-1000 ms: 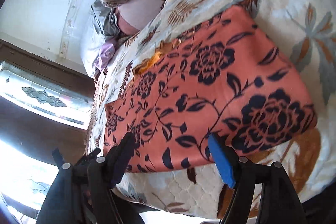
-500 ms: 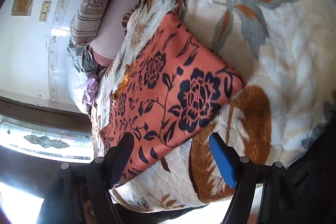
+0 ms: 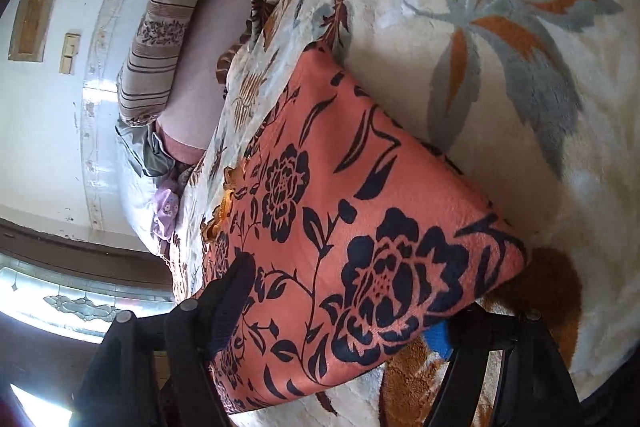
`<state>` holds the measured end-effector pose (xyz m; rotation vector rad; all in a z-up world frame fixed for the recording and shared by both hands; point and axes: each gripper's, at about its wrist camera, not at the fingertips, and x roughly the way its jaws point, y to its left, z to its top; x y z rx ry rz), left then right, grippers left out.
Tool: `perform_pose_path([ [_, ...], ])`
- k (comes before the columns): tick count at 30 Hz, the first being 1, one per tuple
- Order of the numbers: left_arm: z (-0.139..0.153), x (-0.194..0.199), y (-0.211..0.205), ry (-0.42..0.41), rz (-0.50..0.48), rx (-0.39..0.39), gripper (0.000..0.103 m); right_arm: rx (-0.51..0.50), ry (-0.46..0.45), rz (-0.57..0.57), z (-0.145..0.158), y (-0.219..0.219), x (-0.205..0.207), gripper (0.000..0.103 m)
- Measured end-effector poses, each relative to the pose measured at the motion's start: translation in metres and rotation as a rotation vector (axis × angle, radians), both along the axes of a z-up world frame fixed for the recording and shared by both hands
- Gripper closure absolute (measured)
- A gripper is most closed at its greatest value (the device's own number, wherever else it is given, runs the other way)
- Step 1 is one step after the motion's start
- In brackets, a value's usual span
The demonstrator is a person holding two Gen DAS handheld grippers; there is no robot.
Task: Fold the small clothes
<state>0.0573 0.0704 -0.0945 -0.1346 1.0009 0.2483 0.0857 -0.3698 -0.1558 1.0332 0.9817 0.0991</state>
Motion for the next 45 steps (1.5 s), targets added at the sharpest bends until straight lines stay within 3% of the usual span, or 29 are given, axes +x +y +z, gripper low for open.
perform_pose_path([
  [2, 0.002, -0.001, 0.000, -0.004, -0.003, -0.005, 0.030, -0.031, -0.005, 0.006, 0.003, 0.003, 0.001, 0.030],
  [5, 0.007, -0.005, -0.001, -0.011, -0.003, -0.025, 0.030, -0.070, 0.014, 0.017, 0.003, 0.002, 0.002, 0.055],
  [9, 0.014, -0.014, -0.007, -0.036, -0.016, -0.052, 0.030, -0.068, 0.029, 0.010, 0.002, -0.001, 0.003, 0.054],
  [11, 0.007, -0.012, -0.014, -0.012, -0.042, -0.052, 0.030, -0.062, 0.032, 0.010, -0.002, -0.001, 0.004, 0.048],
  [13, -0.009, -0.007, -0.023, 0.031, -0.061, 0.011, 0.030, -0.050, 0.020, 0.003, -0.004, -0.001, 0.004, 0.046],
  [15, -0.011, -0.009, -0.030, 0.018, -0.075, 0.066, 0.030, -0.053, 0.026, 0.008, -0.003, 0.000, 0.005, 0.045],
  [20, 0.000, -0.011, -0.033, 0.012, -0.076, 0.022, 0.030, -0.016, 0.022, 0.009, -0.007, -0.003, 0.003, 0.045],
  [27, 0.001, -0.015, -0.036, 0.026, -0.067, 0.020, 0.030, -0.026, 0.060, 0.024, -0.013, -0.012, 0.001, 0.073],
  [32, 0.011, -0.018, -0.039, -0.004, -0.076, 0.015, 0.030, -0.037, 0.068, 0.027, -0.012, -0.013, -0.001, 0.074],
  [36, -0.012, -0.009, -0.042, 0.056, -0.086, 0.029, 0.030, -0.030, 0.074, 0.028, -0.012, -0.013, -0.001, 0.074],
  [38, -0.010, -0.012, -0.045, 0.038, -0.103, 0.060, 0.030, -0.030, 0.080, 0.033, -0.012, -0.013, 0.000, 0.074],
  [43, 0.015, -0.028, -0.042, -0.057, -0.094, 0.038, 0.030, -0.021, 0.108, 0.055, -0.011, -0.015, 0.007, 0.073],
  [45, 0.000, -0.024, -0.043, -0.015, -0.103, 0.026, 0.030, -0.028, 0.112, 0.064, -0.011, -0.014, 0.008, 0.073],
])
